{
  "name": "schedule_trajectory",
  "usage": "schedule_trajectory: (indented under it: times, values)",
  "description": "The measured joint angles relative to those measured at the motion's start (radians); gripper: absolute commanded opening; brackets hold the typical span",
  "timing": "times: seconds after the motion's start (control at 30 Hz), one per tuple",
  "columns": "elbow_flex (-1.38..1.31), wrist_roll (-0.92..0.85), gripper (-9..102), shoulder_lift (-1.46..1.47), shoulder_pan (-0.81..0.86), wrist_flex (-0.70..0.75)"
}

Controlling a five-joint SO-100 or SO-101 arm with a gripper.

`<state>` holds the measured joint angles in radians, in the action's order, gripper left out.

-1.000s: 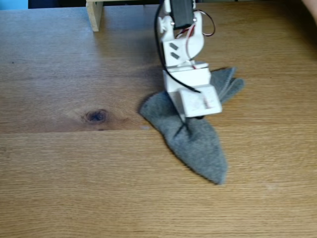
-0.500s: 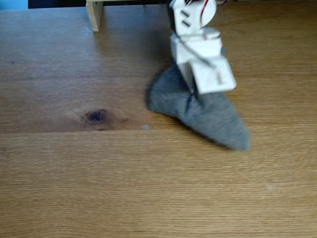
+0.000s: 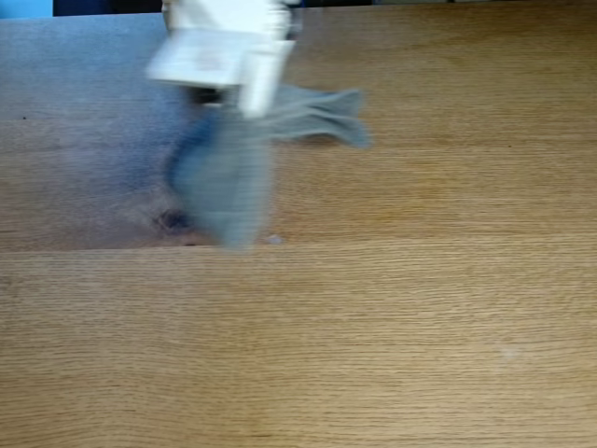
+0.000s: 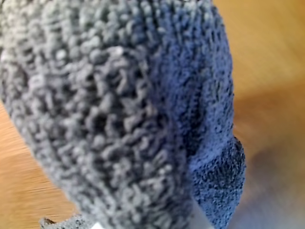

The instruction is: Clean the area in front of the robot

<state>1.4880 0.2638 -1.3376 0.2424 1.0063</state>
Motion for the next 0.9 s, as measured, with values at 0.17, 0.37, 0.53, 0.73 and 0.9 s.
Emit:
schedule_trajectory:
  times: [0.17,0.37,0.53,0.73,0.9]
  values:
    - [0.000,0.049,0,-0.002,0.215,0.146]
    - [0.014,0.060,0,-0.002,0.314,0.173]
    - [0.017,0.060,0,0.091,0.330,-0.031]
    - [0.017,-0.021,0,0.368,0.264,-0.446]
    - [0.017,-0.040,0,0.482,0.115,-0.569]
